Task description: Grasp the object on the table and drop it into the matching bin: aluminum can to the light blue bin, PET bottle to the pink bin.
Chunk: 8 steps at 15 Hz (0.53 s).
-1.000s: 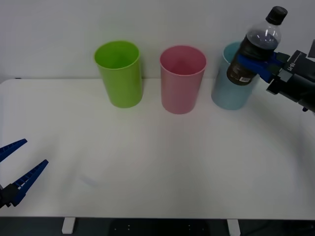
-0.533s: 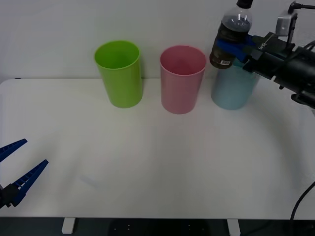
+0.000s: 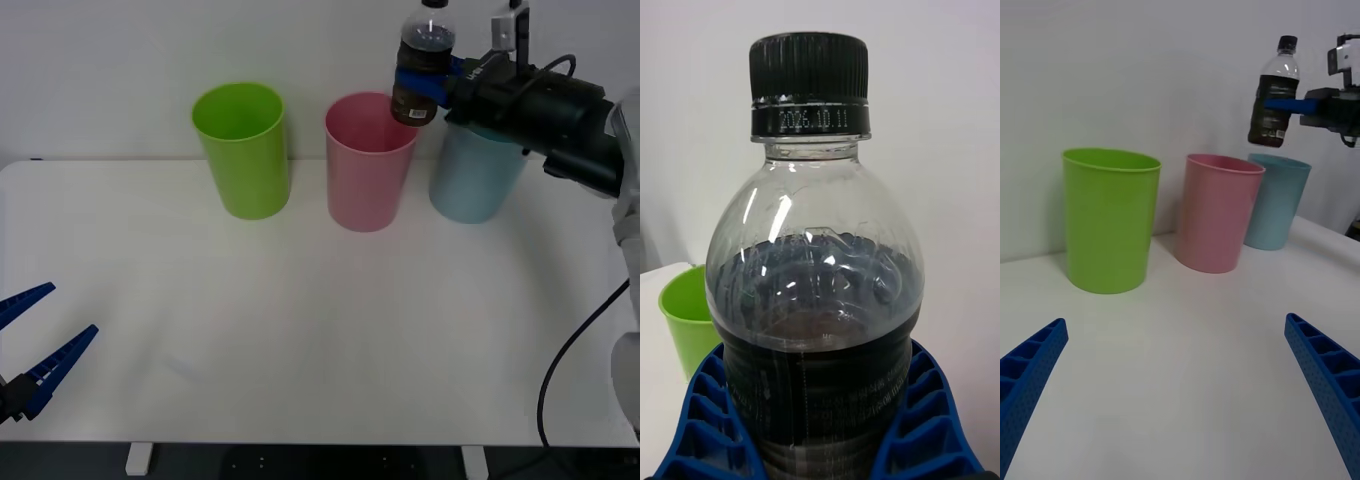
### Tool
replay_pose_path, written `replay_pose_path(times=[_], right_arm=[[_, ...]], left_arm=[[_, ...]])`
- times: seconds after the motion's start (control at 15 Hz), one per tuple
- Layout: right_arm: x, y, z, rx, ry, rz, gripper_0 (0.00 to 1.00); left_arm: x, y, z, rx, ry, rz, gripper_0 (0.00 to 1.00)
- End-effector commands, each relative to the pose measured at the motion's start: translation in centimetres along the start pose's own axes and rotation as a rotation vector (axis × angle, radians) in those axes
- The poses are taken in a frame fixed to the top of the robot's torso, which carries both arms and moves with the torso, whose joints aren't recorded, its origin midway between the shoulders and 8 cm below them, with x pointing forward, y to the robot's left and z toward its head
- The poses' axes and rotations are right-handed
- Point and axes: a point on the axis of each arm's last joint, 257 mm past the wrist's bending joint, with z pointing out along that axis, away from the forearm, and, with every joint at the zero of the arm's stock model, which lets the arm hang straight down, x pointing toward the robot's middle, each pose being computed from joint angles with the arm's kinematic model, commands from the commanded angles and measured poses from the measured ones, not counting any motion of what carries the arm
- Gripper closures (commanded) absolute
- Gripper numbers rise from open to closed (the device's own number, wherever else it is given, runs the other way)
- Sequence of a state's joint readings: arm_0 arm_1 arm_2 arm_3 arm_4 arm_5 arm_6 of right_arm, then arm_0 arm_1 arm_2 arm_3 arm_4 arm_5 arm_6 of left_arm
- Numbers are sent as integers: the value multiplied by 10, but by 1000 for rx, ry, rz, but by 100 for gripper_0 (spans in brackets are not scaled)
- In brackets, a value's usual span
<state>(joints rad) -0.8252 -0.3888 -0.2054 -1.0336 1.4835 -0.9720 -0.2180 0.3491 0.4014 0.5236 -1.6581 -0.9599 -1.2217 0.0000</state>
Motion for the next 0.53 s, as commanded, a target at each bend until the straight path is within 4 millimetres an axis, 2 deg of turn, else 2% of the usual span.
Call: replay_pose_path(times=[0.07, 0.33, 0.53], right_arm=[[6, -2, 20, 20, 22, -3, 100], [8, -2, 47, 52, 22, 18, 100], [10, -4, 56, 87, 19, 15, 100]], left_arm=[[0, 0, 0, 0, 0, 0, 0], [0, 0, 0, 0, 0, 0, 0], [0, 0, 0, 0, 0, 0, 0]])
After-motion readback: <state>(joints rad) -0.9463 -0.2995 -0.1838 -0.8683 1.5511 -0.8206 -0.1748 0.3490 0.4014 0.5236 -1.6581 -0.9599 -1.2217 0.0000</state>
